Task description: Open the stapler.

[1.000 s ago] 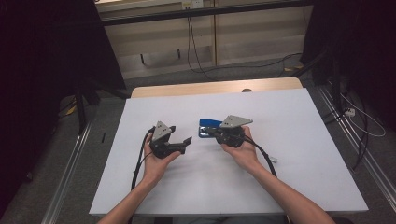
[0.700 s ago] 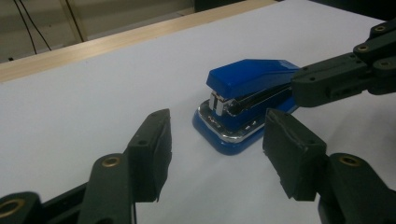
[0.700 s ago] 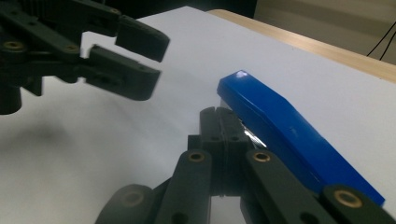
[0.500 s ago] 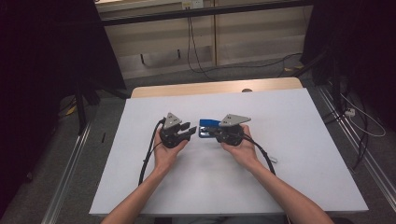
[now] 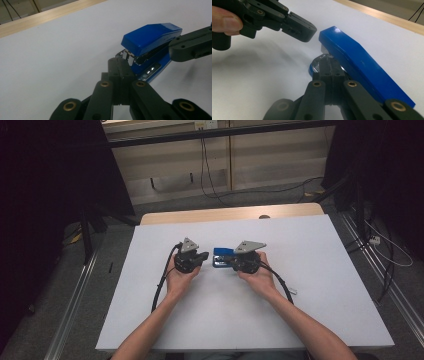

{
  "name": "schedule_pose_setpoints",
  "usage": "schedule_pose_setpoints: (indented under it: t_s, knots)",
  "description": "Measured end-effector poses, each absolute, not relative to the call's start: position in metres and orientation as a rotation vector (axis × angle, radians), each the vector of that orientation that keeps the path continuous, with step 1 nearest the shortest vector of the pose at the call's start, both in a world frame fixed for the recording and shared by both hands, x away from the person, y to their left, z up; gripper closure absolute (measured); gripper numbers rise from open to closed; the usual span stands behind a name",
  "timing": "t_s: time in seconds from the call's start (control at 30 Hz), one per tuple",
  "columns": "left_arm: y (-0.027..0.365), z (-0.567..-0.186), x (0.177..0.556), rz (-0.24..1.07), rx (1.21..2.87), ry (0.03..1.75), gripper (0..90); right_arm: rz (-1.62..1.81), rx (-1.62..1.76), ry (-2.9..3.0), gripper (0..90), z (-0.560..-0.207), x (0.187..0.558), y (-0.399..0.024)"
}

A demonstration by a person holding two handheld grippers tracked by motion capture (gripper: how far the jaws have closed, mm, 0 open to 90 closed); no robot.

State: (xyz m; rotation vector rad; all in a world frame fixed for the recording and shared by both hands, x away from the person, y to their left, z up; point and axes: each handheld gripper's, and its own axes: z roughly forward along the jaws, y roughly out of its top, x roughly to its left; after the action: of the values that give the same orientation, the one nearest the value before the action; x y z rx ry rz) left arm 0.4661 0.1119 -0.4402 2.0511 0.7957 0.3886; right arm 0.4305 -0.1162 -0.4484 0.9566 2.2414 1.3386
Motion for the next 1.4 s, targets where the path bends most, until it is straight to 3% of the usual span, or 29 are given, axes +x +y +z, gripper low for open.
schedule_pose_setpoints:
  t_s: [1.4]
  knots:
    - [0.097,-0.445,0.47,0.372,2.047,0.799,90.0,1.18,1.033,2.314,90.0,-0.459,0.442,-0.112]
